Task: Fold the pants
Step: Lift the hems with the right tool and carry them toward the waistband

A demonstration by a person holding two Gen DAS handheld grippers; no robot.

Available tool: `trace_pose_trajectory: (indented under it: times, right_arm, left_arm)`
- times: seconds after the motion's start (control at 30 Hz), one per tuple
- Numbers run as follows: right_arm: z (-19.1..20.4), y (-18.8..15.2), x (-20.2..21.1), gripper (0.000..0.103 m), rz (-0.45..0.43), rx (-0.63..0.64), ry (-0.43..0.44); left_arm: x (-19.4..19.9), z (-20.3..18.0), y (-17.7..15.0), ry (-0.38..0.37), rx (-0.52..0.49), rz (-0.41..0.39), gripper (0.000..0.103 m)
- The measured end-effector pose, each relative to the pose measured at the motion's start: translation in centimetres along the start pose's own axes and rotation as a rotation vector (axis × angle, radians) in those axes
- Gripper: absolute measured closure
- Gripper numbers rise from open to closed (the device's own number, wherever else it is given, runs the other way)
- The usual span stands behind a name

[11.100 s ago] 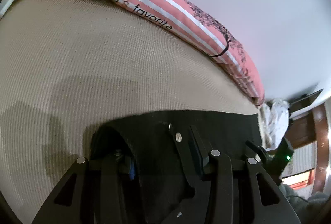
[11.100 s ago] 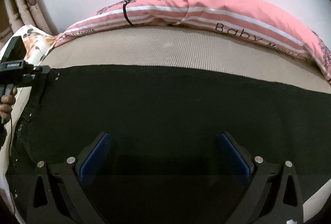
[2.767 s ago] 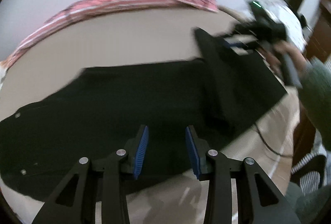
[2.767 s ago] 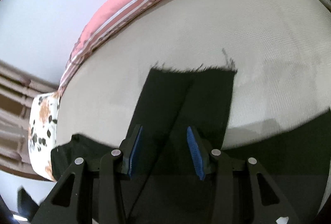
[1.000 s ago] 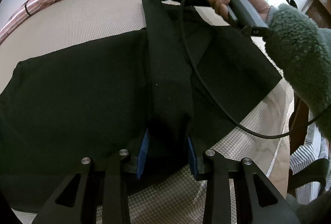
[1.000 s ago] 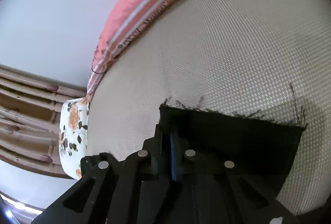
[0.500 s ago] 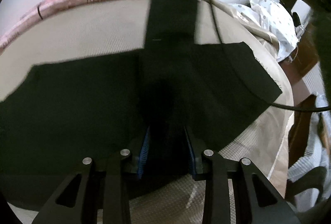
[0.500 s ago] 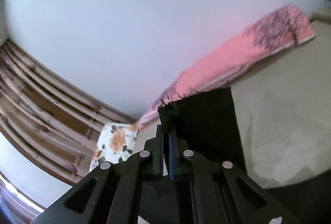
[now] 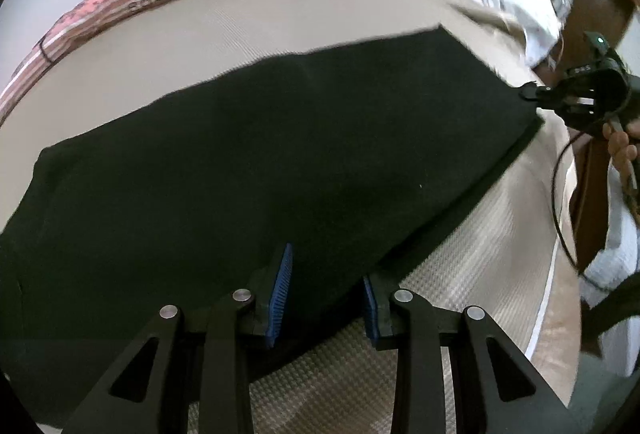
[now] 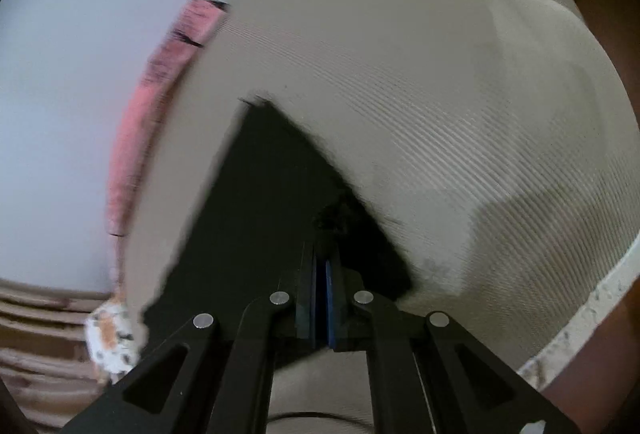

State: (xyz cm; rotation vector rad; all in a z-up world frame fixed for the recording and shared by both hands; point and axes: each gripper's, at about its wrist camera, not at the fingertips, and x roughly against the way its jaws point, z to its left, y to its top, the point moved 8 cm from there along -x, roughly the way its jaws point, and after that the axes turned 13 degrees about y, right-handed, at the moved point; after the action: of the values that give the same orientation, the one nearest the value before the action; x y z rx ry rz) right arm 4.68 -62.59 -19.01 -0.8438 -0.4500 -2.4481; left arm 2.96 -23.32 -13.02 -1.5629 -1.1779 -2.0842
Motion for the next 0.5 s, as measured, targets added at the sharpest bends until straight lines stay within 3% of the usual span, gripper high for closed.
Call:
trace_pose_trajectory:
  times: [0.2,0.37,0.5]
  right_arm:
    - [2.2,0.7,0.6,0.099,-0.039,0.057,0.022]
    - [0.2,-1.2,-0.3,0.1,-0.018,0.063,-0.074]
    - [-0.7,-1.7,0.1,0.1,-0.031,0.045,-0.073]
  left_arm:
    - [1.3,-0.4,0.4,-0.051,-0.019,-0.008,0.07]
    - [0.8,-0.5,0.0,-0.086,-0.008,0.028,0.07]
    - [2.4,0.3,0.3,-0.139,0.005,0.021,0.07]
